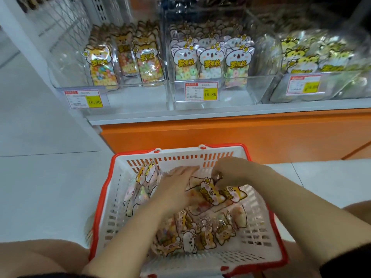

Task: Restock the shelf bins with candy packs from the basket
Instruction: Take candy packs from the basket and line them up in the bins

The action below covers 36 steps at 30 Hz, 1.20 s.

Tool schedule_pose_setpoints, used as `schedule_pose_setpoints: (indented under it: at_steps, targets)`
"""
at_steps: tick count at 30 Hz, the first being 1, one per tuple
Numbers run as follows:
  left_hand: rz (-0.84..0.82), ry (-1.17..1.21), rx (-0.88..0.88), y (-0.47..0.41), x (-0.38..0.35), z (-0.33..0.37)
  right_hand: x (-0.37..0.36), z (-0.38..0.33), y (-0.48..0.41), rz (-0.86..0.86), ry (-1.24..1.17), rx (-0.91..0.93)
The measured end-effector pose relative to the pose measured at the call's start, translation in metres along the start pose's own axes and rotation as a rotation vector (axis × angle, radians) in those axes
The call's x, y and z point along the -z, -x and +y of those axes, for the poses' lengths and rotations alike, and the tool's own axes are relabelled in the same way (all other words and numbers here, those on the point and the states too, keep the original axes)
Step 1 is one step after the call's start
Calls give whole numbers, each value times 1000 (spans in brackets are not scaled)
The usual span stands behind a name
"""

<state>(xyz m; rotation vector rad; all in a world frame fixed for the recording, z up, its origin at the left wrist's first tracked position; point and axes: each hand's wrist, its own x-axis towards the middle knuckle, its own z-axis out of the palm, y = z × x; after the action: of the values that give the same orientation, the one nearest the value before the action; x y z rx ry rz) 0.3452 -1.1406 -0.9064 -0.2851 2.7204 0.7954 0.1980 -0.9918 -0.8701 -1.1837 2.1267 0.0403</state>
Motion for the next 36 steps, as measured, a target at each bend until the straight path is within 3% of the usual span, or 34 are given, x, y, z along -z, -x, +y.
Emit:
schedule_pose_setpoints:
  at_steps: [3, 12, 16, 19, 23, 27, 32, 36]
  targets:
    - [32, -12, 16, 7, 35, 19, 39, -22, 25, 67, -26, 85]
    - [27, 513, -20, 40, 72, 43, 83, -43, 68, 438, -357, 71]
    - [47, 795, 27, 46, 68, 41, 78, -42, 65, 624, -939, 43]
    - [185, 1106, 85, 42, 67, 35, 72, -34, 57, 714, -1273, -61]
    - [355, 1286, 110, 34, 69, 33, 43, -54, 52, 372, -1207, -19]
    - [360, 1346, 111, 33, 69, 33, 32, -63, 41, 544, -1052, 5]
    - [283, 1441, 118, 35, 73, 32, 47, -48, 44, 545, -1102, 48]
    - [336, 1530, 174, 35, 76, 22, 59, -29, 50, 676, -1191, 9]
